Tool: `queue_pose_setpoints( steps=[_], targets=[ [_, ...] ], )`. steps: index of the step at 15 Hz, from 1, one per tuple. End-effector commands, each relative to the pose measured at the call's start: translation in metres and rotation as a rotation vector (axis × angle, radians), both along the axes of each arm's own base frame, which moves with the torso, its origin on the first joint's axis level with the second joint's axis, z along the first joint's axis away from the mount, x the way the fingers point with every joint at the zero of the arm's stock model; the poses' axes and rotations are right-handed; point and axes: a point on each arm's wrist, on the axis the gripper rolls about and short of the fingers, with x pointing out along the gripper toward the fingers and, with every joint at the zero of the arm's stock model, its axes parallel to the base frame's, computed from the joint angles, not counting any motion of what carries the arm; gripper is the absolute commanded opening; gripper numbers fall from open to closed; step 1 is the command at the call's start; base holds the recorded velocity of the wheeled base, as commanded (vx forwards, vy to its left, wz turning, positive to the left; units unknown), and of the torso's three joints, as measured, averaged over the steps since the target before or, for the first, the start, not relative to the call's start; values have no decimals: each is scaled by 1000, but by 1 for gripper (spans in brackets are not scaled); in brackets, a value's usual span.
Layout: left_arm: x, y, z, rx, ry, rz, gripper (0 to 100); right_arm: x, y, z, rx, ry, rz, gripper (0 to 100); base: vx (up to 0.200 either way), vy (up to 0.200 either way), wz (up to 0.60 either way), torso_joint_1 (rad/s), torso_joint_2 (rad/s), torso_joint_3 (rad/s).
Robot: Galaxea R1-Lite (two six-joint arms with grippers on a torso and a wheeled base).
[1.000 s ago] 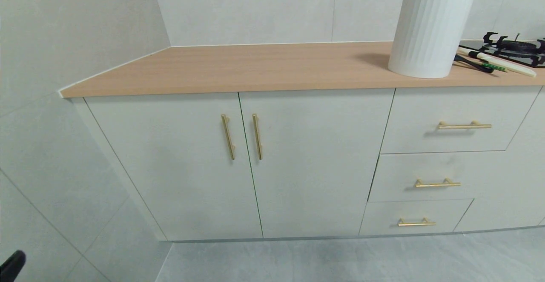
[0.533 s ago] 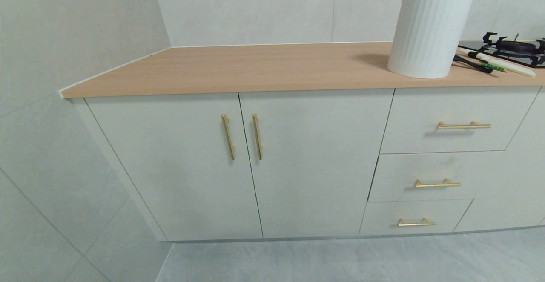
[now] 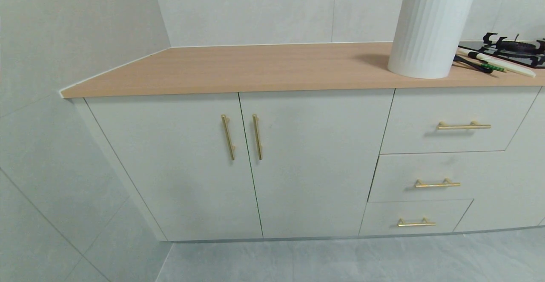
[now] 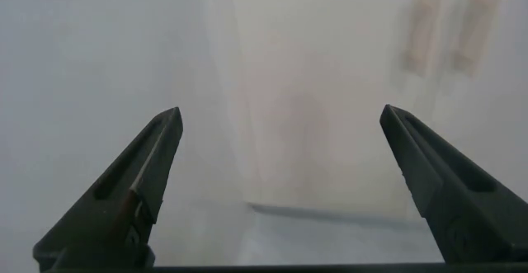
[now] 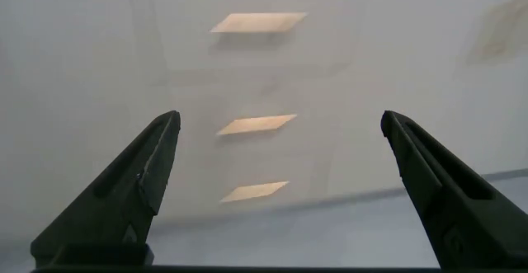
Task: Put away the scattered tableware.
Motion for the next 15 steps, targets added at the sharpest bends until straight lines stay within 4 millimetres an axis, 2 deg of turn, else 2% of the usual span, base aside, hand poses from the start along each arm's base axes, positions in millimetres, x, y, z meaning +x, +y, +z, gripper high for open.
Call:
queue_pose_setpoints(
  steps=[1,5,15],
  targets=[
    [6,-2,-18,-52,56,-97,100,1,2,-11,55,74,106,100,0,0,0,0,0,0],
    [6,-3,-25,-73,118,-163,100,1,4,-15,40,118,183,100,0,0,0,0,0,0],
    [6,-3,-25,-82,118,-163,100,1,4,-15,45,118,180,100,0,0,0,0,0,0]
  ],
)
